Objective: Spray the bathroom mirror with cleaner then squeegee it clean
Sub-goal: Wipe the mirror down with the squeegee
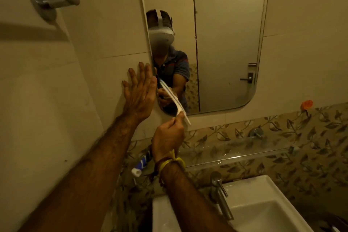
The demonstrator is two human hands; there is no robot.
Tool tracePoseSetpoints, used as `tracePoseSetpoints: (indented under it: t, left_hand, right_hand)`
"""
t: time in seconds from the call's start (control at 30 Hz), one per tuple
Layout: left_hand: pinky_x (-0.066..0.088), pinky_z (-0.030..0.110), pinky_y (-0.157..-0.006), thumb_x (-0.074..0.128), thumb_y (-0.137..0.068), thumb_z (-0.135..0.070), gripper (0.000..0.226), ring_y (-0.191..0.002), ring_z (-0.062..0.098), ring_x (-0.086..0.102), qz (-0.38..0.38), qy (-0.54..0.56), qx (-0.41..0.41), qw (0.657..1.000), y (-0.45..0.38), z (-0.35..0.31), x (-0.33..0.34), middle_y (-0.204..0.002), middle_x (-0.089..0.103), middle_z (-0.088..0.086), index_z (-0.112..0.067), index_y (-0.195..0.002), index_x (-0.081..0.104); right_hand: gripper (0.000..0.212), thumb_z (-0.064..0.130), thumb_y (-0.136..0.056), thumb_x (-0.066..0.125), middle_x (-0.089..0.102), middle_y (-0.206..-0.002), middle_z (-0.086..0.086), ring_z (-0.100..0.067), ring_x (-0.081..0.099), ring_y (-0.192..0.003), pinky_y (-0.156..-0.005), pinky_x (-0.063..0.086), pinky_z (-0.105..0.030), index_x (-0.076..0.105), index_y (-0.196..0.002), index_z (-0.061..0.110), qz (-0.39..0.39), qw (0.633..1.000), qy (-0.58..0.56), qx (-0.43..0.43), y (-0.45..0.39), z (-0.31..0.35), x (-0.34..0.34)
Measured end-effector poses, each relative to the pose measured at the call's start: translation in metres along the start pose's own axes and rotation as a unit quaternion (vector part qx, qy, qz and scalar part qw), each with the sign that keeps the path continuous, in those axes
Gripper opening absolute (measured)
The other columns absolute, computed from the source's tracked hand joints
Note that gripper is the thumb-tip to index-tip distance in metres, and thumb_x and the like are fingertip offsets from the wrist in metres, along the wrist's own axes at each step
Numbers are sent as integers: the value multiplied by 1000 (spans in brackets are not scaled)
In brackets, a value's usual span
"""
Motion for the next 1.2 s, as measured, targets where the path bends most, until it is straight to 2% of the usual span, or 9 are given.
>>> tracePoseSetpoints:
  t: [0.17,0.27,0.37,0.53,0.63,0.73,0.87,1.03,1.2]
  left_hand:
    - [-12,53,-125,11,-107,-47,63,-156,23,-19,-8,56,-12,998,8,-12,-11,-171,-13,-2,-24,-162,-10]
    - [-6,50,-127,18,-112,-37,58,-157,17,-12,-47,130,-9,990,13,-10,-19,-171,-11,-3,-25,-163,-7]
    - [-3,48,-127,19,-109,-44,60,-157,16,-12,-82,184,-14,979,12,-15,-29,-171,-10,-6,-32,-162,-6]
    - [0,53,-128,14,-100,-55,67,-157,17,-10,-116,175,-24,977,-3,-23,-59,-171,-4,-6,-35,-162,-1]
    - [1,50,-128,12,-99,-57,69,-158,18,-9,-150,191,-35,969,-16,-28,-70,-172,-2,-5,-32,-163,1]
    - [2,50,-128,11,-103,-57,64,-158,15,-7,-169,182,-34,968,-30,-32,-75,-171,-1,-8,-35,-162,2]
    - [0,50,-128,11,-105,-57,61,-158,16,-6,-170,191,-48,966,-52,-36,-78,-171,-1,-8,-36,-162,1]
    - [-6,57,-125,11,-107,-54,61,-156,31,-13,-153,138,-83,975,-72,-49,-65,-171,-9,8,-33,-161,-8]
    - [-8,56,-123,3,-98,-64,72,-156,33,-14,-203,53,-95,973,-78,-53,-45,-170,-11,9,-32,-161,-8]
  right_hand:
    - [38,14,-98,42,70,-108,-12,-17,62,-88,-74,41,-19,55,-134,10,84,996,31,8,3,12,-8]
    - [31,14,-93,44,68,-110,-22,-40,64,-103,-90,55,-45,66,-114,6,208,975,37,68,-3,17,-11]
    - [34,17,-97,44,67,-118,-16,-34,61,-111,-97,51,-43,64,-124,13,205,977,51,9,-8,25,-22]
    - [35,25,-100,43,68,-103,-12,-29,66,-88,-79,59,-47,58,-131,21,212,964,57,-153,-33,61,-52]
    - [34,28,-101,42,65,-88,-7,-15,56,-65,-60,56,-35,54,-133,24,186,940,95,-269,-53,95,-61]
    - [33,24,-99,42,64,-88,-3,-15,59,-67,-57,54,-30,53,-130,21,152,902,145,-378,-79,128,-61]
    - [41,21,-100,44,52,-79,7,-5,44,-53,-43,23,-13,44,-142,18,107,829,199,-512,-113,183,-48]
    - [54,23,-100,43,52,-82,-3,-22,53,-68,-55,43,-33,27,-151,29,56,805,263,-529,-155,243,-26]
    - [55,20,-98,50,44,-69,4,-6,33,-46,-41,17,-15,33,-150,24,6,790,240,-564,-166,217,-25]
Point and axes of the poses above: each hand's wrist, its own y-axis away from the middle knuckle, its own x-axis out of the palm, z = x × y, the point moved 1 cm from there along -y, towards the middle knuckle
